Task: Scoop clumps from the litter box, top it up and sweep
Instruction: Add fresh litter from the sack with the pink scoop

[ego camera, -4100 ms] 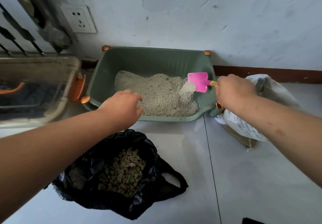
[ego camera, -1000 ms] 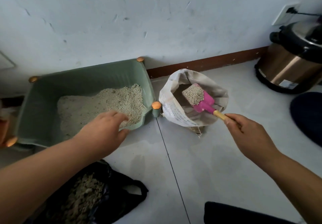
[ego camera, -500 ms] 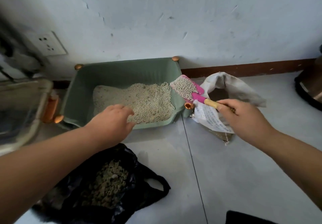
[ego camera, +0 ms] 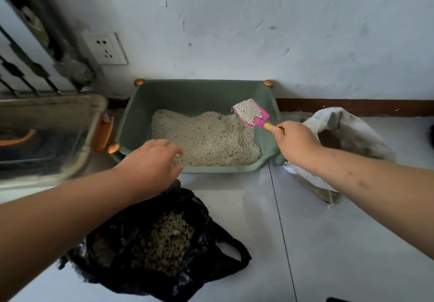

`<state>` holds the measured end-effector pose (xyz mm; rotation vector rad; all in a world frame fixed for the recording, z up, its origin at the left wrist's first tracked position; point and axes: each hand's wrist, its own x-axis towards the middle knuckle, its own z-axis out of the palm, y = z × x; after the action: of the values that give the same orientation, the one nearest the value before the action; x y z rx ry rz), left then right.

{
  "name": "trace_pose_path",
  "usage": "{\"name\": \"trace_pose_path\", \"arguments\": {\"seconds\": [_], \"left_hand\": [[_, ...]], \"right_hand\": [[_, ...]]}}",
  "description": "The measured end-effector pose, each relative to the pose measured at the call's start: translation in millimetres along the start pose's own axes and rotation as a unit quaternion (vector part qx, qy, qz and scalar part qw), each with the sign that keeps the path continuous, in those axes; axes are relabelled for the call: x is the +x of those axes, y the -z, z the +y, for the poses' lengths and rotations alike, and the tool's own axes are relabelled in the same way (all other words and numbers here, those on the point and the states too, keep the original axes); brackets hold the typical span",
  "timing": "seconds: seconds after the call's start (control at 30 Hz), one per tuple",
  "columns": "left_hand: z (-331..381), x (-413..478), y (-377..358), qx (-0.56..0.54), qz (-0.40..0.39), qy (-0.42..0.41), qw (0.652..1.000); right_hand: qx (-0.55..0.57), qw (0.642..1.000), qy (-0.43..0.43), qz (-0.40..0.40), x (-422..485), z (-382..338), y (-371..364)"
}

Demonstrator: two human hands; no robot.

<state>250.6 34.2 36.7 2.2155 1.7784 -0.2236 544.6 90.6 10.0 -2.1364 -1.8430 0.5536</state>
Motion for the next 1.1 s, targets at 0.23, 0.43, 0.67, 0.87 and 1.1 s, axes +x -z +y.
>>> {"name": "trace_pose_path", "arguments": {"seconds": [0.23,0.43,0.67,0.87,1.1], "left_hand": [[-23,-2,-5,-0.003,0.004,0.009,1.0],[-34,-8,-5,-0.015,0.003,0.029,0.999],[-37,-14,-7,-0.031,-0.001,0.047,0.998],[-34,-10,-6,-0.024,-0.002,0.041,0.999],[-16,-6,-2,-0.016,-0.003,0.026,1.0]], "right_hand": [[0.01,0.999,0.035,-0.017,-8,-24,-31],[0.015,0.996,0.078,-0.043,-2,-56,-51],[0.005,0.984,0.143,-0.105,-12,-62,-44],[-0.013,0.997,0.059,-0.051,-8,-25,-21],[-0.064,0.995,-0.069,-0.014,3,-5,-2]]}}
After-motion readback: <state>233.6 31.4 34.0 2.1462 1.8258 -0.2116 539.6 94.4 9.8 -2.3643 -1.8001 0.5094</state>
